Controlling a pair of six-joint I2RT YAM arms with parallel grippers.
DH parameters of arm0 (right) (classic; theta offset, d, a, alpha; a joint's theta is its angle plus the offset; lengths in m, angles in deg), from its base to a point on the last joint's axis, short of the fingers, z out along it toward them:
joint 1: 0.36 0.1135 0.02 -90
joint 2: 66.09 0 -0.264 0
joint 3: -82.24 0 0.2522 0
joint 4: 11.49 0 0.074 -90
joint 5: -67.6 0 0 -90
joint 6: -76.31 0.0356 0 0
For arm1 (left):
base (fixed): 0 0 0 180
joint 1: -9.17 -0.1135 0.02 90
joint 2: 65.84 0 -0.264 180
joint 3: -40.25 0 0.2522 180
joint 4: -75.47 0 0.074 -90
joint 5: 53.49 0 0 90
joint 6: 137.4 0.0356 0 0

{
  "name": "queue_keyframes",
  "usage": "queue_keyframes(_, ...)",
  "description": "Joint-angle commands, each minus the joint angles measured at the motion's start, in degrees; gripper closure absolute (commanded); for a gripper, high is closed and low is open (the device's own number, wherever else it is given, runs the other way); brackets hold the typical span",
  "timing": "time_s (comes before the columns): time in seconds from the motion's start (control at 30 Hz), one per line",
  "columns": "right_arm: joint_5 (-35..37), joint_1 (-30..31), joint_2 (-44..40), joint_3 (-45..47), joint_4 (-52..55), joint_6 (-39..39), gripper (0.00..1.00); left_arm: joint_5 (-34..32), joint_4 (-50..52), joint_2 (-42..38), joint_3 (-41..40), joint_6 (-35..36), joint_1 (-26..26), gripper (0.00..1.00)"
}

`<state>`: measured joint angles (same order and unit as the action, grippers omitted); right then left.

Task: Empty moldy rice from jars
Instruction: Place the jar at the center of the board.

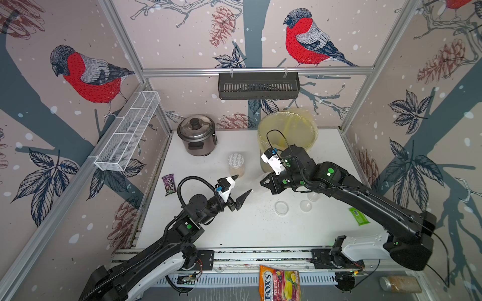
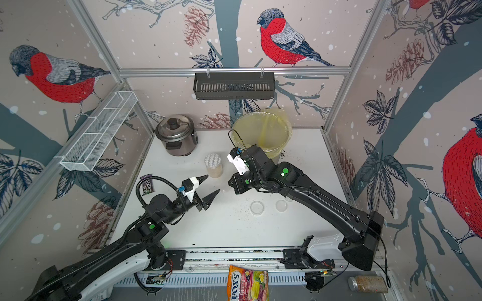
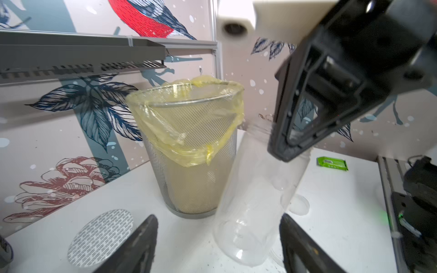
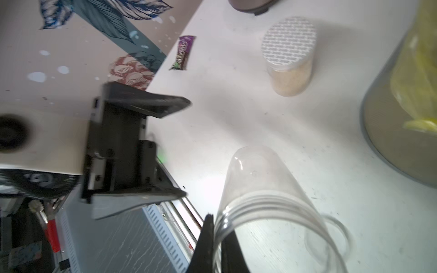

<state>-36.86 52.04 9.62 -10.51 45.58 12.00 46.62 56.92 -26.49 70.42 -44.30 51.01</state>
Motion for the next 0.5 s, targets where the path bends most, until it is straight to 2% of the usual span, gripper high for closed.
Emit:
queue_keyframes(0.0, 2.06, -1.0, -0.25, 0.33, 1.42, -0.71, 0.99, -1.5, -3.71, -0.26, -0.75, -1.83, 0.08, 0.03)
queue_keyframes(0.13, 1.5, -2.12, 0.57, 0.27, 1.29, -1.08, 0.99, -1.77, -3.2, 1.07, -0.76, -2.68, 0.08, 0.01)
queue_keyframes(0.3, 3.99, -1.97, 3.27, 1.52, 3.52, -1.95, 0.99, -8.55, -2.91, 1.36, -0.11, -6.38, 0.08, 0.01)
queue_keyframes(0.47, 7.85, -1.05, 6.66, 1.86, 5.53, -2.96, 0.98, -21.5, 0.16, 2.96, 2.38, -12.66, -0.33, 0.01)
